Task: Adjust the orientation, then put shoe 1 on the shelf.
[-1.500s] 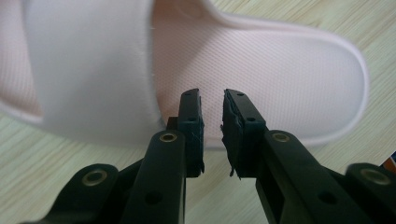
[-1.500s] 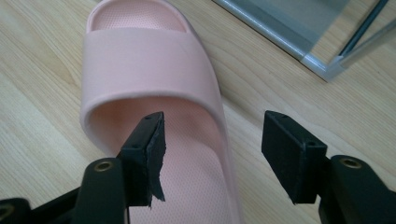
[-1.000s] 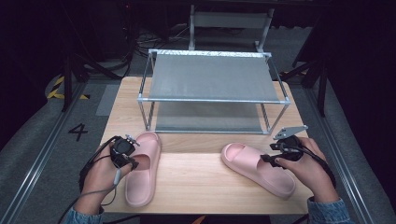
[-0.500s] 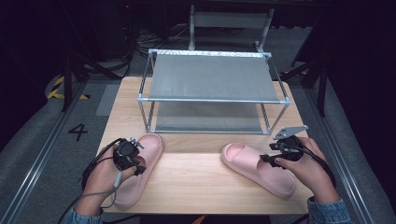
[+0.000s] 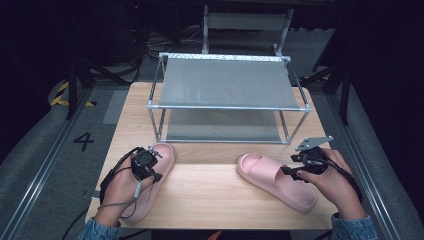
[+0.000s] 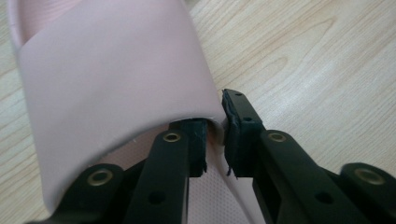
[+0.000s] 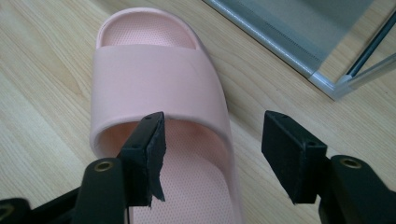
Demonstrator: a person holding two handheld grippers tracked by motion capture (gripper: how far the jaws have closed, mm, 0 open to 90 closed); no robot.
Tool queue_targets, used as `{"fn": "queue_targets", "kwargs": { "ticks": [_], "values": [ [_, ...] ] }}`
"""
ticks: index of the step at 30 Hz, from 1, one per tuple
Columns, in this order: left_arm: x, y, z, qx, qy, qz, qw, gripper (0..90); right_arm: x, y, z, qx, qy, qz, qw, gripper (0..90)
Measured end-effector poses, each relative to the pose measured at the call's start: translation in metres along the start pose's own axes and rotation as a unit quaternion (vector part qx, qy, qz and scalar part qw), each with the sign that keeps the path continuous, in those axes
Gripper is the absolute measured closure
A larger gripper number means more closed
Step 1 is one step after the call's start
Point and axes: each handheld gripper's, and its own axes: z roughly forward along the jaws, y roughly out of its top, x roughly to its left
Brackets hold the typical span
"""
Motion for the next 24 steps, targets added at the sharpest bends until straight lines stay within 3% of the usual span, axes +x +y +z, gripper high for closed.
{"fn": "queue_targets", "kwargs": {
  "ticks": [2, 4, 9, 18, 24],
  "values": [
    [0.000, 0.001, -0.004, -0.003, -0.012, 0.000, 0.9999, 84.7, 0.000, -0.001, -0.001, 0.002, 0.000, 0.002, 1.0000, 40.6],
    [-0.003, 0.004, -0.008, -0.012, -0.025, 0.013, 0.9995, 84.5, -0.001, -0.003, -0.001, 0.003, 0.000, 0.005, 1.0000, 40.6],
    [-0.011, 0.010, -0.014, -0.015, -0.030, 0.030, 0.9990, 84.8, -0.004, -0.007, -0.003, 0.001, -0.004, 0.012, 0.9999, 40.6],
    [-0.027, 0.026, -0.025, -0.026, -0.048, 0.071, 0.9960, 84.5, -0.005, -0.017, -0.012, -0.002, -0.011, 0.023, 0.9997, 40.6],
    [-0.034, 0.037, -0.029, -0.027, -0.048, 0.089, 0.9945, 84.4, -0.003, -0.023, -0.017, 0.000, -0.012, 0.027, 0.9996, 40.6]
  ]
}}
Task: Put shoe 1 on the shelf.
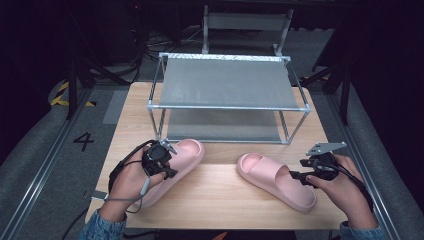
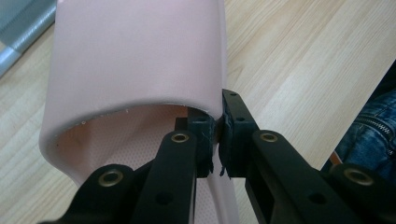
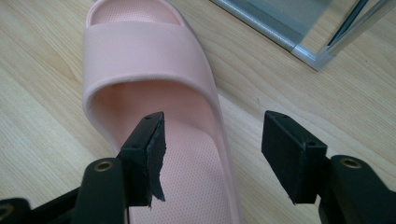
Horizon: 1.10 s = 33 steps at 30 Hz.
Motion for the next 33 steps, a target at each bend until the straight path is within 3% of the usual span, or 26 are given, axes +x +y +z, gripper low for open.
{"fn": "queue_targets", "kwargs": {
  "ticks": [7, 15, 24, 33],
  "values": [
    [-0.003, 0.017, -0.011, 0.003, 0.007, 0.001, 1.0000, 84.0, 0.002, -0.003, -0.003, -0.002, -0.001, 0.002, 1.0000, 40.5],
    [-0.004, 0.031, -0.021, 0.001, -0.003, -0.006, 1.0000, 83.5, -0.006, -0.004, -0.006, 0.000, -0.005, 0.005, 1.0000, 40.4],
    [-0.009, 0.049, -0.034, 0.003, -0.007, 0.001, 1.0000, 83.7, -0.017, -0.004, 0.002, -0.001, 0.011, 0.009, 0.9999, 40.4],
    [-0.017, 0.063, -0.050, 0.004, -0.011, 0.008, 0.9999, 83.6, -0.020, -0.003, 0.007, 0.003, 0.021, -0.005, 0.9998, 40.3]
  ]
}}
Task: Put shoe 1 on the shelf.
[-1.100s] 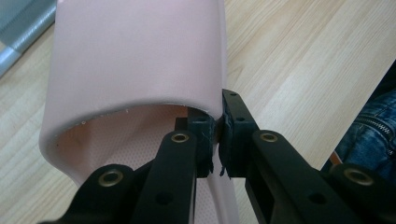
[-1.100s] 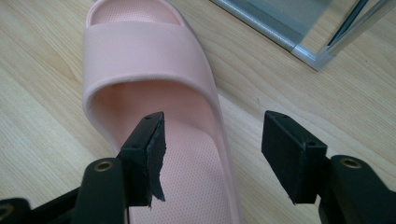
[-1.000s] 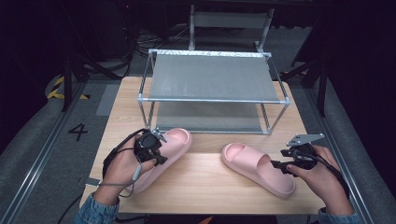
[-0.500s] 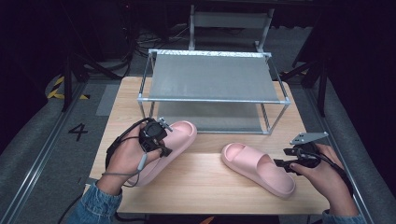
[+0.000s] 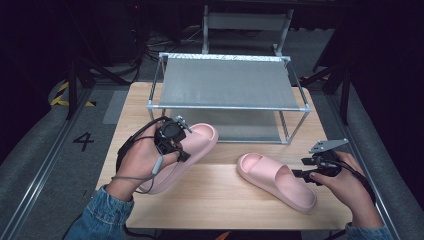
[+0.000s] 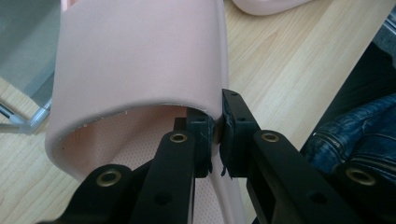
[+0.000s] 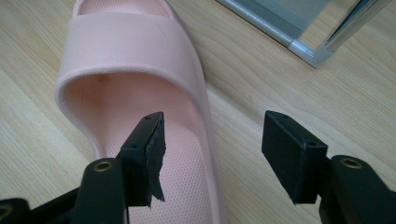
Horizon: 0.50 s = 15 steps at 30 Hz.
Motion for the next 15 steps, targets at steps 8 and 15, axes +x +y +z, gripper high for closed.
{"fn": "queue_targets", "kwargs": {
  "ticks": [8, 15],
  "values": [
    [-0.008, 0.013, -0.022, -0.002, 0.006, 0.010, 0.9999, 83.5, 0.002, -0.001, -0.003, -0.003, 0.000, -0.001, 1.0000, 40.3],
    [-0.014, 0.026, -0.040, -0.011, 0.010, 0.019, 0.9997, 83.4, 0.001, -0.002, -0.006, -0.009, 0.002, 0.000, 1.0000, 40.3]
  ]
}}
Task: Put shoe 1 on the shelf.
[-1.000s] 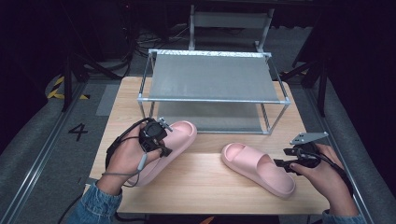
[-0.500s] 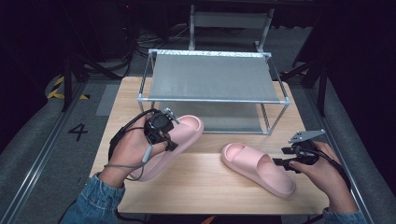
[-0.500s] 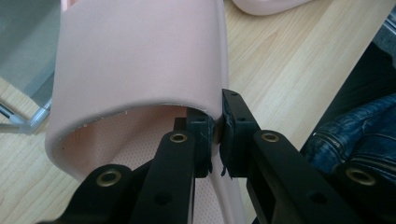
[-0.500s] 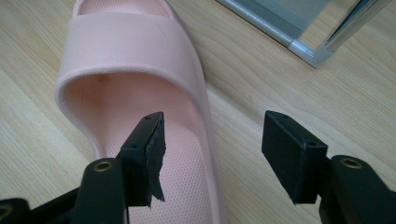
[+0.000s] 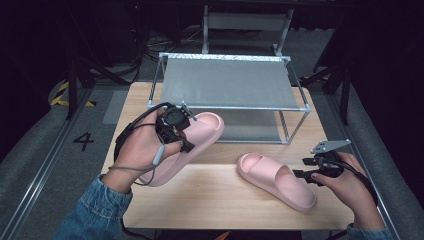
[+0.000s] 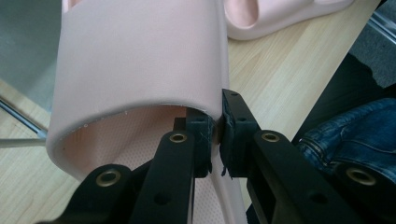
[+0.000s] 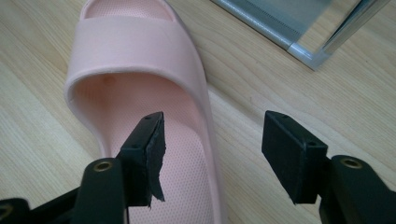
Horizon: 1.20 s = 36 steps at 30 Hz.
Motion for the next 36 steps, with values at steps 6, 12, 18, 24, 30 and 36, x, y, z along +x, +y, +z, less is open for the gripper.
{"fn": "queue_targets", "kwargs": {
  "ticks": [6, 12, 18, 24, 30, 36],
  "values": [
    [-0.004, 0.013, -0.011, -0.003, 0.007, 0.003, 1.0000, 83.4, -0.005, 0.001, -0.015, -0.022, -0.003, 0.005, 0.9997, 40.3],
    [-0.004, 0.025, -0.019, -0.011, 0.009, 0.002, 0.9999, 83.2, -0.010, -0.003, -0.020, -0.027, -0.003, 0.009, 0.9996, 40.2],
    [0.002, 0.037, -0.029, -0.014, 0.012, -0.005, 0.9998, 83.4, -0.014, -0.008, -0.026, -0.032, -0.006, 0.018, 0.9993, 40.2],
    [0.007, 0.051, -0.037, -0.021, 0.014, -0.008, 0.9996, 83.5, -0.016, -0.014, -0.028, -0.030, -0.005, 0.022, 0.9993, 40.3],
    [0.016, 0.067, -0.039, -0.031, 0.013, -0.016, 0.9993, 83.4, -0.015, -0.017, -0.029, -0.030, -0.005, 0.022, 0.9993, 40.2],
    [0.028, 0.082, -0.036, -0.037, 0.022, -0.029, 0.9986, 83.4, -0.013, -0.022, -0.029, -0.026, -0.008, 0.025, 0.9993, 40.2]
  ]
}}
